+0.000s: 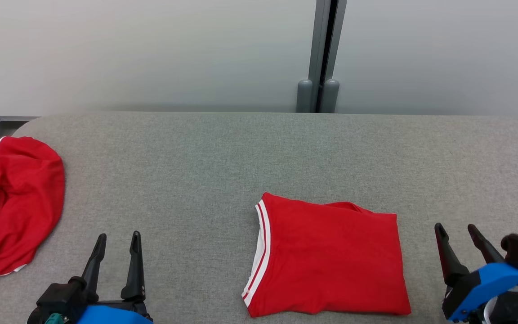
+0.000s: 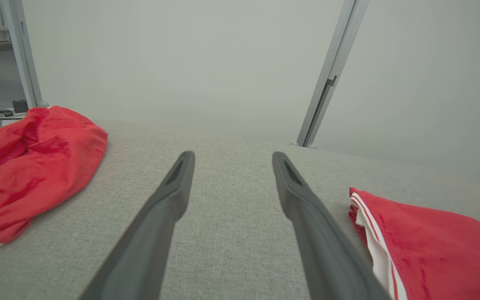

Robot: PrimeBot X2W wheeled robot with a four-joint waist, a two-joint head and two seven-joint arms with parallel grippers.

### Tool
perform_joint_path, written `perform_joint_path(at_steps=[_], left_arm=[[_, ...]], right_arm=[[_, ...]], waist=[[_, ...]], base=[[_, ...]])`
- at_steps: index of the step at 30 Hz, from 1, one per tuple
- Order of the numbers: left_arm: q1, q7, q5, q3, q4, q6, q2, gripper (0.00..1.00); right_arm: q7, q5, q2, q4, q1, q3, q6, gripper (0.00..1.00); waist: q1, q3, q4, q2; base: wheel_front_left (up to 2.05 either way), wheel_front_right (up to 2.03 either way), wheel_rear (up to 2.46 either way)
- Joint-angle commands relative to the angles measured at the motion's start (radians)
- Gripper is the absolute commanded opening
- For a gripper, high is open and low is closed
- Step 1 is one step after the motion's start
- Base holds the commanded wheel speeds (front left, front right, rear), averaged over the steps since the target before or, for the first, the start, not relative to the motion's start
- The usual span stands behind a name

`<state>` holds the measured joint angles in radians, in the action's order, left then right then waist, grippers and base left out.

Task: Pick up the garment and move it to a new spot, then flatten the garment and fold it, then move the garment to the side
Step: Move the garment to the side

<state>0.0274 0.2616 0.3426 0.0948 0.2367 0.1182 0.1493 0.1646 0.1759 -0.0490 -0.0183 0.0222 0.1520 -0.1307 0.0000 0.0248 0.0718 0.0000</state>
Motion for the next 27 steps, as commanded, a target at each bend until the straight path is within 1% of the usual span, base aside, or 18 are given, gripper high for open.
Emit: perform_joint_path(at_steps=[1, 2, 4, 6, 11, 14, 16, 21, 22, 23, 24, 27], left_arm=[[-0.019, 0.005, -0.007, 0.003, -0.004, -0.005, 0.003, 1.00], [-0.025, 0.005, -0.010, 0.005, -0.007, -0.004, 0.004, 1.00], [-0.034, 0.005, -0.012, 0.009, -0.012, -0.004, 0.003, 1.00], [-0.042, 0.005, -0.017, 0.015, -0.016, -0.003, 0.001, 1.00], [-0.074, 0.005, -0.024, 0.033, -0.013, 0.001, -0.004, 1.00], [-0.086, 0.004, -0.026, 0.040, -0.012, 0.004, -0.008, 1.00], [-0.089, 0.005, -0.027, 0.042, -0.010, 0.004, -0.008, 1.00], [-0.095, 0.005, -0.028, 0.045, -0.012, 0.007, -0.006, 1.00], [-0.095, 0.005, -0.028, 0.045, -0.014, 0.007, -0.007, 1.00], [-0.095, 0.005, -0.029, 0.045, -0.016, 0.007, -0.007, 1.00], [-0.095, 0.005, -0.028, 0.046, -0.017, 0.007, -0.008, 1.00], [-0.101, 0.005, -0.030, 0.046, -0.026, 0.008, -0.012, 1.00]], right_arm=[[0.069, 0.008, -0.003, -0.017, -0.043, 0.005, 0.000, 1.00], [0.170, 0.015, -0.002, -0.058, -0.062, 0.003, 0.000, 1.00], [0.242, 0.032, -0.003, -0.096, -0.096, -0.003, 0.000, 1.00], [0.288, 0.050, -0.002, -0.138, -0.117, -0.012, 0.000, 1.00], [0.332, 0.079, -0.003, -0.241, -0.155, -0.034, 0.000, 1.00], [0.330, 0.102, -0.003, -0.298, -0.176, -0.042, 0.000, 1.00], [0.331, 0.103, -0.003, -0.318, -0.180, -0.043, 0.000, 1.00], [0.362, 0.088, 0.000, -0.390, -0.193, -0.088, 0.000, 1.00], [0.371, 0.091, 0.002, -0.397, -0.195, -0.103, 0.000, 0.83], [0.385, 0.094, 0.004, -0.402, -0.197, -0.121, -0.001, 0.40], [0.392, 0.094, 0.007, -0.401, -0.199, -0.138, -0.002, 0.00], [0.394, 0.019, 0.003, -0.374, -0.225, -0.164, -0.001, 0.00]], waist=[[0.0000, 0.008, 0.004, 0.0000], [0.0000, 0.017, 0.008, 0.0000], [0.0000, 0.030, 0.014, 0.0000], [0.0000, 0.043, 0.023, 0.0000], [0.0000, 0.073, 0.049, 0.0000], [0.0000, 0.084, 0.061, 0.0000], [0.0000, 0.088, 0.066, 0.0000], [0.0000, 0.096, 0.075, 0.0000], [0.0000, 0.098, 0.077, 0.0000], [0.0000, 0.101, 0.079, 0.0000], [0.0000, 0.103, 0.080, 0.0000], [0.0000, 0.116, 0.080, 0.0000]], base=[[0.00, 0.00, 0.00], [0.00, 0.00, 0.00], [0.00, 0.00, 0.00], [0.00, 0.00, 0.00], [0.00, 0.00, 0.00], [0.00, 0.00, 0.00], [0.00, 0.00, 0.00], [0.00, 0.00, 0.00], [0.00, 0.00, 0.00], [0.00, 0.00, 0.00], [0.00, 0.00, 0.00], [0.00, 0.00, 0.00]])
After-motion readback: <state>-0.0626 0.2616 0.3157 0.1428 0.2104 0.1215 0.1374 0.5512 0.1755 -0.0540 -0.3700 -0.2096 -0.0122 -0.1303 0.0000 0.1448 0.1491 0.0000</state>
